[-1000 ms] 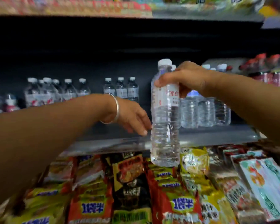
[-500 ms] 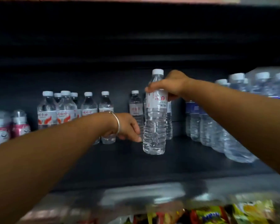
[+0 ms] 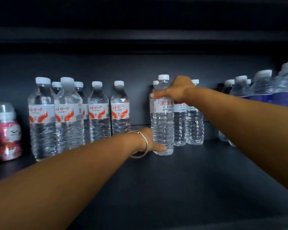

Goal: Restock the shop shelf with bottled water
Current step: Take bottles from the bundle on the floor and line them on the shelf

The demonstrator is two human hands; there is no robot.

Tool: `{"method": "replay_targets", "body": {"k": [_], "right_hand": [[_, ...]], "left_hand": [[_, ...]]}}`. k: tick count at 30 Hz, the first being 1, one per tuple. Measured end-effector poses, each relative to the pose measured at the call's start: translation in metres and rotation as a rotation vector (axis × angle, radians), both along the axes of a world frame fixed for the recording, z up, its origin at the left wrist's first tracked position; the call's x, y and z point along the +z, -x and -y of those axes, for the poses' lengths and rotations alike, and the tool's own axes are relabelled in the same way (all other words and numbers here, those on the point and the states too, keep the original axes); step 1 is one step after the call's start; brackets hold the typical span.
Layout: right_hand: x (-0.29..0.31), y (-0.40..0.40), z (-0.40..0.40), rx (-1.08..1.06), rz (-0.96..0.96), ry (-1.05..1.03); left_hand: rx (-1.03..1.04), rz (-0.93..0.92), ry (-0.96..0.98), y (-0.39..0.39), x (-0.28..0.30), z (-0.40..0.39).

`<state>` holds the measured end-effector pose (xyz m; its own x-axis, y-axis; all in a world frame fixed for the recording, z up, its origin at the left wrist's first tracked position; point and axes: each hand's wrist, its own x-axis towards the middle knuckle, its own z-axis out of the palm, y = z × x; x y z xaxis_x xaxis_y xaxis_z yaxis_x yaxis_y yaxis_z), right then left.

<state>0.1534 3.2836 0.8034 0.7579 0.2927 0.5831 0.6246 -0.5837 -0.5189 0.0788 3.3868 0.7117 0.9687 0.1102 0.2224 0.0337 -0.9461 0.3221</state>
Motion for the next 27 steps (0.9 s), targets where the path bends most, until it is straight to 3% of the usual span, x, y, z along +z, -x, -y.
{"method": "replay_targets", "body": {"k": [5,11,19,27], "right_hand": [[0.0,-0.015,-0.01,-0.013,-0.012,0.016],[-0.006,-0.02,-0.016,0.006,0.018,-0.016],[-0.009,-0.009,-0.011,-0.028,-0.009,-0.001],[-0.013,0.018,0.014,-0.08,0.016,0.239]], "left_hand": [[0.035,-0.036,-0.132,-0.018,0.0,-0.008],[-0.034,-0.034,-0.099,-0.019,0.001,-0.005],[-0.006,-0.035,-0.193,-0.016,0.001,0.0],[0.144,-0.142,-0.357,-0.017,0.006,0.008]]}}
